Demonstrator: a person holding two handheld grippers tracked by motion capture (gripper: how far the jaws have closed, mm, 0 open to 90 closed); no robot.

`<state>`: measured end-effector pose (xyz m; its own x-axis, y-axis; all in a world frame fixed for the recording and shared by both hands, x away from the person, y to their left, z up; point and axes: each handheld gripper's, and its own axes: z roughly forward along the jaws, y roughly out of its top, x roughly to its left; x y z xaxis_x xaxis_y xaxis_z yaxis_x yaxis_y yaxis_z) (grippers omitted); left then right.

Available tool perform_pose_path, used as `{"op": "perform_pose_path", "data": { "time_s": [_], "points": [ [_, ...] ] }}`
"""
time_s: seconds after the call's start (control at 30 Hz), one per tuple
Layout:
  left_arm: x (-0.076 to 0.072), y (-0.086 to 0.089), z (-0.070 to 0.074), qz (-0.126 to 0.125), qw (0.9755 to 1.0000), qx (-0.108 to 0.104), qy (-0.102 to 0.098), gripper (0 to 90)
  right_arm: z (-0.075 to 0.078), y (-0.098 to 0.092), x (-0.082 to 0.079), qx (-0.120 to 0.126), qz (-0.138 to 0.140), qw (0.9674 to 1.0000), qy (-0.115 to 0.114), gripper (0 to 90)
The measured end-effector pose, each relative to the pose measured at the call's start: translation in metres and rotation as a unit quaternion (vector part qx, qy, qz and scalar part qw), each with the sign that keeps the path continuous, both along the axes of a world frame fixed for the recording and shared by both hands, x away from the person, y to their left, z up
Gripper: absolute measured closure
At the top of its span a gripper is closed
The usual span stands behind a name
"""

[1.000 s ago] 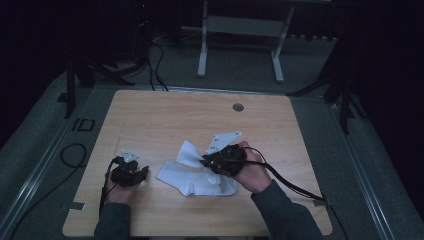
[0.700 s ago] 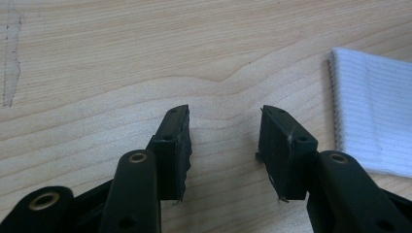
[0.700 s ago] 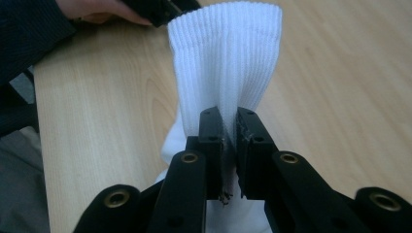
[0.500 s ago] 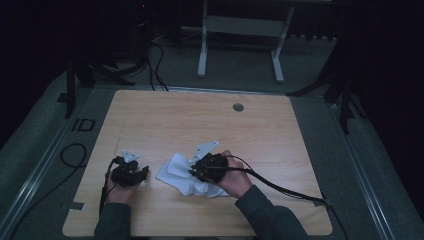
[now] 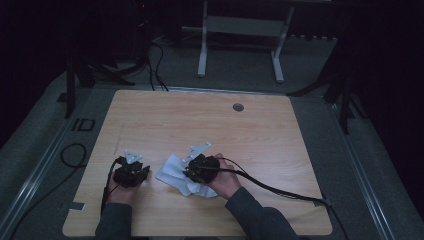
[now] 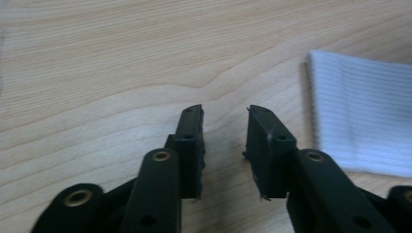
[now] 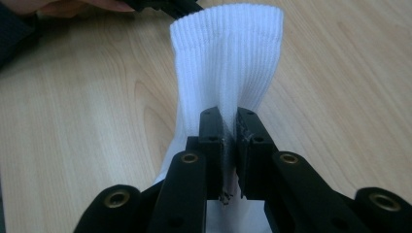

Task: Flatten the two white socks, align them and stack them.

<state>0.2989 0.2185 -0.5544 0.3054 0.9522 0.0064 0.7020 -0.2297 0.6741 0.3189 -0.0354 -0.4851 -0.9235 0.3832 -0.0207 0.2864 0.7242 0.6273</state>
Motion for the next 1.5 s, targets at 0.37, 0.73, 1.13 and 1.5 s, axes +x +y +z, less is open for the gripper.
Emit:
{"op": "perform_pose_path", "data": {
  "time_s": [0.37, 0.73, 1.13, 1.5],
  "points": [
    [0.000, -0.007, -0.001, -0.023, 0.9997, -0.001, 0.004, 75.6, -0.023, 0.013, 0.008, 0.009, -0.020, 0.9996, 0.017, 82.2],
    [0.000, -0.010, -0.002, -0.033, 0.9994, -0.005, 0.003, 76.7, -0.037, 0.019, 0.010, 0.016, -0.014, 0.9993, 0.031, 82.1],
    [0.000, -0.011, -0.002, -0.038, 0.9993, -0.004, 0.002, 76.9, -0.047, 0.023, 0.015, 0.028, -0.013, 0.9986, 0.044, 59.8],
    [-0.006, -0.010, 0.009, -0.037, 0.9985, -0.029, -0.029, 79.5, -0.010, 0.004, 0.013, -0.001, -0.035, 0.9989, -0.030, 51.7]
  ]
}}
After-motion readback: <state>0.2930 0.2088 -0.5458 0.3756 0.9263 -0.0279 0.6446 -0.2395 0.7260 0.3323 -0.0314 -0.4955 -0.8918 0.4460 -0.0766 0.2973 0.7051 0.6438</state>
